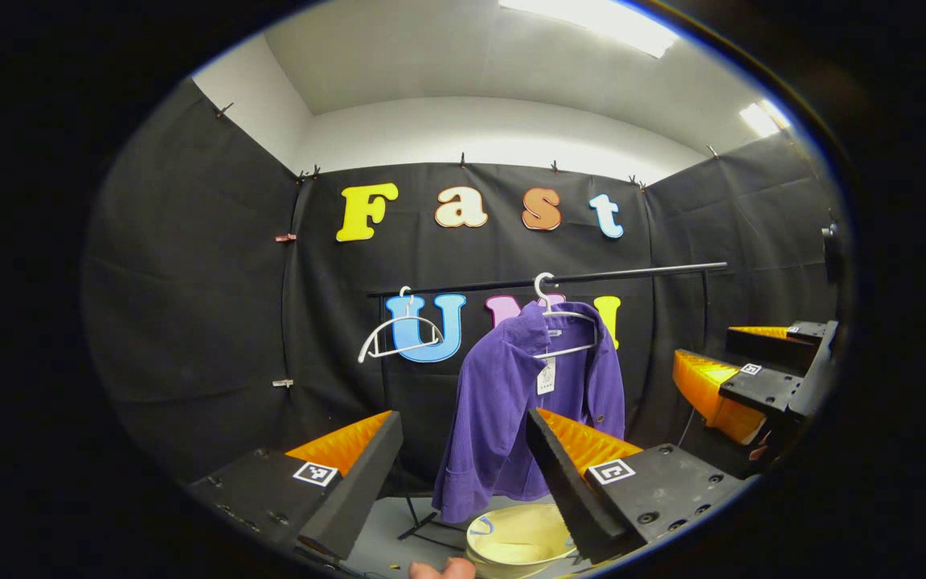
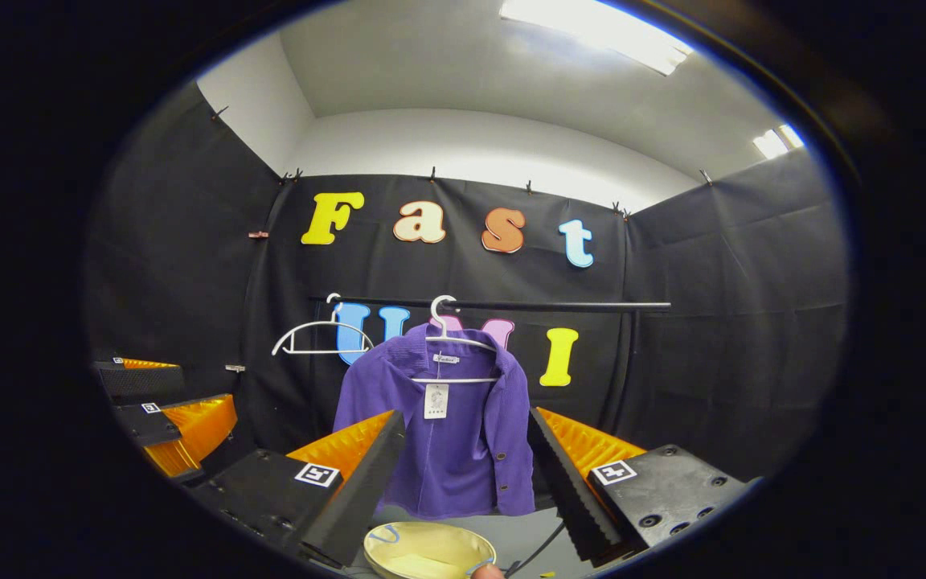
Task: Grasp the clothes on the hanger with both hands and then place them into the laundry hamper below.
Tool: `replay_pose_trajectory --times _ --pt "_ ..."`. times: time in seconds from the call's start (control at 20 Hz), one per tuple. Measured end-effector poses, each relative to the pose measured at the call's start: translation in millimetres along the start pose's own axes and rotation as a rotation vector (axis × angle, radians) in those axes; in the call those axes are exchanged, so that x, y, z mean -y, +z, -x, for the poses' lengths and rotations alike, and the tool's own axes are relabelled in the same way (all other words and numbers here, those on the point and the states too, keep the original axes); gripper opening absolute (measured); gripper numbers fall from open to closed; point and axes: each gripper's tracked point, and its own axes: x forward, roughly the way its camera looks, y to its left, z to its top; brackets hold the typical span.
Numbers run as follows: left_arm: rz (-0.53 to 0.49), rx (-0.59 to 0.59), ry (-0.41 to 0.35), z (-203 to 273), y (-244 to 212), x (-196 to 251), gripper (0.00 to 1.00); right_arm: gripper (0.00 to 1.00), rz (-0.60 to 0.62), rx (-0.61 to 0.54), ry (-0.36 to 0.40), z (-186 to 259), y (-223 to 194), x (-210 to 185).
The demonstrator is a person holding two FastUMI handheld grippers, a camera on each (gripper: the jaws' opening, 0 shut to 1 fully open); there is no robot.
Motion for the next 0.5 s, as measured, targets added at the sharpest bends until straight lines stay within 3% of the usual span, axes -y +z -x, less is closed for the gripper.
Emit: replay_pose_trajectory --times 0.5 --pt "0.028 0.03 -0.004 -30.3 8.5 3.2 0.97 0.98 -0.057 -0.026 -0.033 -23.6 -9.1 9.2"
